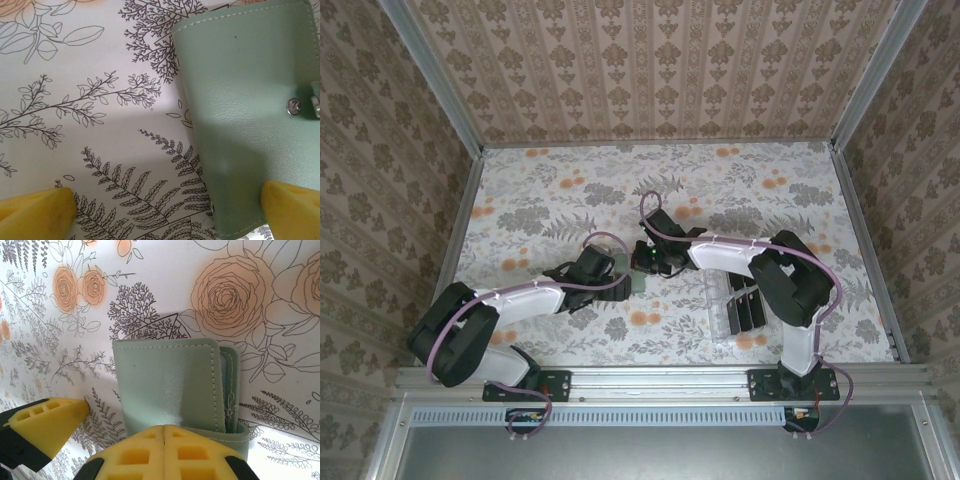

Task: Put the credit cards into the card holder

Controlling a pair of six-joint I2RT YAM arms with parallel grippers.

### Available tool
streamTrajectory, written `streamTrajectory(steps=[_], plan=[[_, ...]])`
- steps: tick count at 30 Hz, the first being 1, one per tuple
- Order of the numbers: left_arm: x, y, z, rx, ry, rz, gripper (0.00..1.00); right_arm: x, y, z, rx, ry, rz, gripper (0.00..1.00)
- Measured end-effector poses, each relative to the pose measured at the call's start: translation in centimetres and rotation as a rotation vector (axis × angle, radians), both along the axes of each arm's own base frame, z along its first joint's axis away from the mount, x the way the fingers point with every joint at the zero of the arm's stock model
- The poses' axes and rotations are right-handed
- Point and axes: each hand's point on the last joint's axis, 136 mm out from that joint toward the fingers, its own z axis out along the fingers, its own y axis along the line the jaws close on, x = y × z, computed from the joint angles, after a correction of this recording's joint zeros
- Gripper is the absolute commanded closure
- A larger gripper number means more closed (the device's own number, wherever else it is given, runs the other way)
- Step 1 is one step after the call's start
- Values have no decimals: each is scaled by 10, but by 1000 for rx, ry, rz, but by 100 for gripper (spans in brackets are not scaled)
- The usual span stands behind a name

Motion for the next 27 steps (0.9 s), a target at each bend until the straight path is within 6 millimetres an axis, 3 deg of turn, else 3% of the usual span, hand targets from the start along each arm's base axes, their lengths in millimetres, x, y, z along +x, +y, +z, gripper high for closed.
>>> streamTrajectory(steps=[5, 27], plan=[[0, 0, 0, 0, 0, 0, 0, 2, 3, -11, -6, 18, -5, 100], [0, 0, 1, -10, -6, 10, 0, 6, 11, -18, 15, -3, -4, 100]])
